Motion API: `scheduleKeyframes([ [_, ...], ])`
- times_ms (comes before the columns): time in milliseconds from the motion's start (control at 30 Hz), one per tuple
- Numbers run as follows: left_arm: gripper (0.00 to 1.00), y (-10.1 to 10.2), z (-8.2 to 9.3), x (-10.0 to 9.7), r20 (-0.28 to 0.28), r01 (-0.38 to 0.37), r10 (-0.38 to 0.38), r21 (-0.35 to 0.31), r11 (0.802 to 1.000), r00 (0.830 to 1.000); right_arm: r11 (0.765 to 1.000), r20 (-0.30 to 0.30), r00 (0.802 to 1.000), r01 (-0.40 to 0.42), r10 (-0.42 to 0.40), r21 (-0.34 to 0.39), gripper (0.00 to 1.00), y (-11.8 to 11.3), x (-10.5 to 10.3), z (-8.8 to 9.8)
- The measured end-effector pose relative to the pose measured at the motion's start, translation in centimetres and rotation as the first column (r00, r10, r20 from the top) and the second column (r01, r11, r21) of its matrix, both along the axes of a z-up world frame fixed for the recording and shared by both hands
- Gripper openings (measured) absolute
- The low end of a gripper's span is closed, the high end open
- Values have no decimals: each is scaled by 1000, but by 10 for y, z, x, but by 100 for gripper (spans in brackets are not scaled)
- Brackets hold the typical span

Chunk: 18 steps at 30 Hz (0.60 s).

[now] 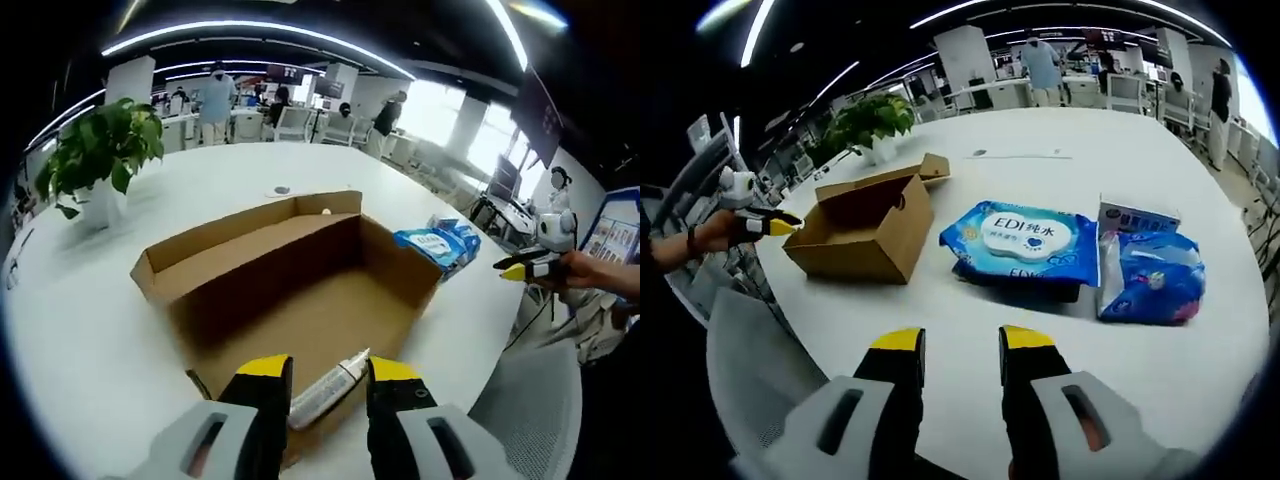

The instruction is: Operate the shoe box by opening the lid, removing the specified soft item, and placing it in the target area until the item is outside and the box remains undamaged.

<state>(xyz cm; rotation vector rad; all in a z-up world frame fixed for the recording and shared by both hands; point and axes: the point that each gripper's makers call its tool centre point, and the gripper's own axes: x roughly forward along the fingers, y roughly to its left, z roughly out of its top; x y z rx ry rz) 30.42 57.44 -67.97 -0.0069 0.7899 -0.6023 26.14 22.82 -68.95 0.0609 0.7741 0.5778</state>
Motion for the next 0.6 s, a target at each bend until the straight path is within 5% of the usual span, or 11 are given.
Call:
scheduleKeyframes([
  [300, 30, 2, -24, 10, -70, 129, -124, 69, 989, 990, 999, 7, 1000, 30, -30, 16, 27, -7, -19, 7],
  [600, 30, -10, -53, 7, -130, 327, -305, 216, 920, 943, 999, -17, 998, 53, -53, 9, 27, -16, -38, 0],
])
